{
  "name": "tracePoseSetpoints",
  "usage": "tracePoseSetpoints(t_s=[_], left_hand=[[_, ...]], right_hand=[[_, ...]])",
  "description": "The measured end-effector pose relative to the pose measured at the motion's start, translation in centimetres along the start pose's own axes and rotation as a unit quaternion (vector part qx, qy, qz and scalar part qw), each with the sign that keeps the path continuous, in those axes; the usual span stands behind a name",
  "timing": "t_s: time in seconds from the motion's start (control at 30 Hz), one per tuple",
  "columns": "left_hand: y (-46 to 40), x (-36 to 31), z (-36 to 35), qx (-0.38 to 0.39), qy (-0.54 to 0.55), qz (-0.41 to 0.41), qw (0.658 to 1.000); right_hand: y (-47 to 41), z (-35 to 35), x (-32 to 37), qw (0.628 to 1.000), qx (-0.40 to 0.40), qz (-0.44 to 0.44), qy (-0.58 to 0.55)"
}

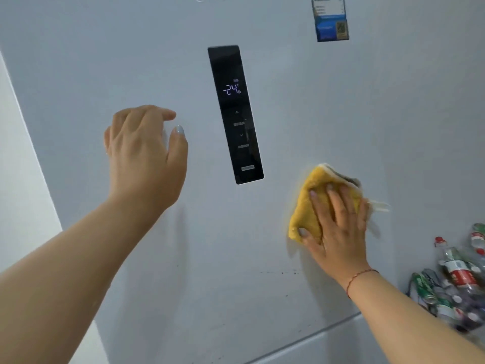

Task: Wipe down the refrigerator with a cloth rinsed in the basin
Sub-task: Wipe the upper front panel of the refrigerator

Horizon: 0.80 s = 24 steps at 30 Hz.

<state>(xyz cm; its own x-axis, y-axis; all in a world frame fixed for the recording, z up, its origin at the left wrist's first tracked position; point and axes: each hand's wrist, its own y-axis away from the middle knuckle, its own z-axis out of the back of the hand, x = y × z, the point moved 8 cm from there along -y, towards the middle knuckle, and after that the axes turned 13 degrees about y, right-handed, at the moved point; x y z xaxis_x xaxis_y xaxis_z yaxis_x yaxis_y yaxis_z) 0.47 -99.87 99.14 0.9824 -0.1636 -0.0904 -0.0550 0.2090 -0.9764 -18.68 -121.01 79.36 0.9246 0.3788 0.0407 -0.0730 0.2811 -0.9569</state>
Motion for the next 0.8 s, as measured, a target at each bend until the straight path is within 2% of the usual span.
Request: tracePoseSetpoints(t_s=[0.07, 0.17, 0.27, 0.4, 0.57, 0.7, 0.8], left_hand=[[0.3, 0.6, 0.8, 0.008, -0.012, -0.002, 1.000], [0.6, 1.8, 2.2, 0.018, -0.027, -0.001, 0.999], [1.0, 3.0, 3.3, 0.035, -0.032, 0.000, 0.999], [1.4, 4.5, 4.5, 0.054, -0.028, 0.001, 0.998], [1.8, 6.3, 6.0, 0.054, 0.005, 0.015, 0.998], [1.9, 7.0, 6.7, 0.056, 0.032, 0.006, 0.998], [1.7, 7.3, 7.3, 0.045, 0.050, 0.005, 0.998]], right_hand=[[1.7, -0.6, -0.2, 0.989, 0.036, -0.137, -0.045], [3.4, -0.6, 2.5, 0.944, 0.063, -0.306, -0.105], [3.3, 0.0, 6.1, 0.924, 0.079, -0.349, -0.135], [2.2, 1.8, 11.0, 0.941, 0.074, -0.302, -0.135], [0.6, 4.4, 16.4, 0.969, 0.050, -0.203, -0.131], [-1.5, 7.0, 22.0, 0.988, 0.022, -0.059, -0.142], [-3.0, 9.3, 26.9, 0.987, -0.009, 0.062, -0.148]])
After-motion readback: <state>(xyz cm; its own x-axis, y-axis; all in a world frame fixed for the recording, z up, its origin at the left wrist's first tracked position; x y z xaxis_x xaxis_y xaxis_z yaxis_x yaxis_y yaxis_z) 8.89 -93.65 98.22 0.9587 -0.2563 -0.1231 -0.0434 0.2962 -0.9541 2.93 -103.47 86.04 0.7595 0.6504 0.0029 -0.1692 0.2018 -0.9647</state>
